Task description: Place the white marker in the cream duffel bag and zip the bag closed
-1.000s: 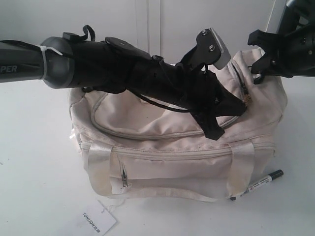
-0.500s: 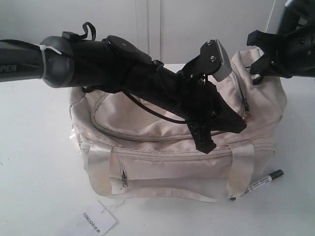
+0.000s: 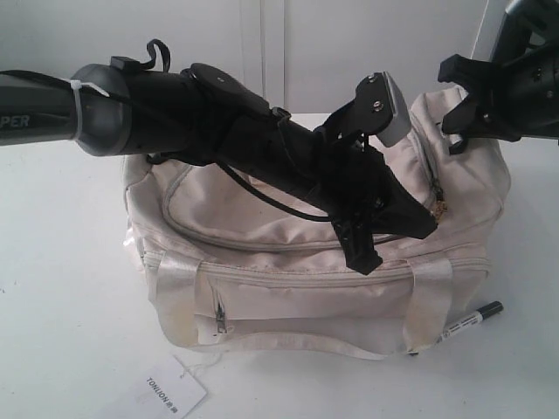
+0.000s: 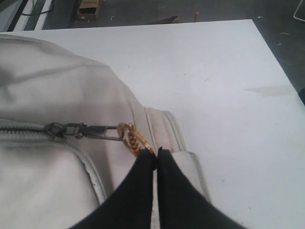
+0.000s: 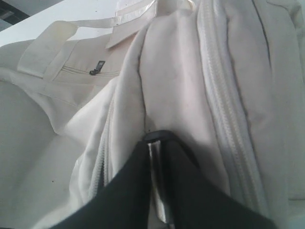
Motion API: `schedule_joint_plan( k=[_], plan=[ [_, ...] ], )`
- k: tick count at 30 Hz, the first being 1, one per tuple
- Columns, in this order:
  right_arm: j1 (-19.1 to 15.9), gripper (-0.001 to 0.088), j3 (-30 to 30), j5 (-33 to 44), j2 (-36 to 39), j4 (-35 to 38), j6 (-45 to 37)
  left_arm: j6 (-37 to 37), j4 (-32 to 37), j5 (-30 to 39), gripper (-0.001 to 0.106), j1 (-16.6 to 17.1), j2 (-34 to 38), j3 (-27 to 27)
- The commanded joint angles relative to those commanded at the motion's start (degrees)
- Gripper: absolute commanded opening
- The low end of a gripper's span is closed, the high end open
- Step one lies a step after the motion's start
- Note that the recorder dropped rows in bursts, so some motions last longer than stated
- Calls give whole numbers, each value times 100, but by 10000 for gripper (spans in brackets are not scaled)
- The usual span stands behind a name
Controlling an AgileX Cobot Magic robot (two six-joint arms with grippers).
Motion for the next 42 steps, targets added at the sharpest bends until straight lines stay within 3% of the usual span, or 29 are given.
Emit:
schedule_joint_plan(
  k=[6, 19, 28, 42],
  plan=[
    [0, 283, -10, 36, -165, 0, 0, 0, 0, 0, 0, 0, 0, 0],
    [0, 293, -10, 357, -713, 0, -12, -25, -128, 82, 0, 0, 0, -511],
    [0, 425, -10, 409, -703, 0, -12, -25, -165, 374, 0, 0, 0, -587],
    [0, 430, 1, 648, -404, 51, 15, -25, -165, 473, 0, 0, 0, -587]
  ],
)
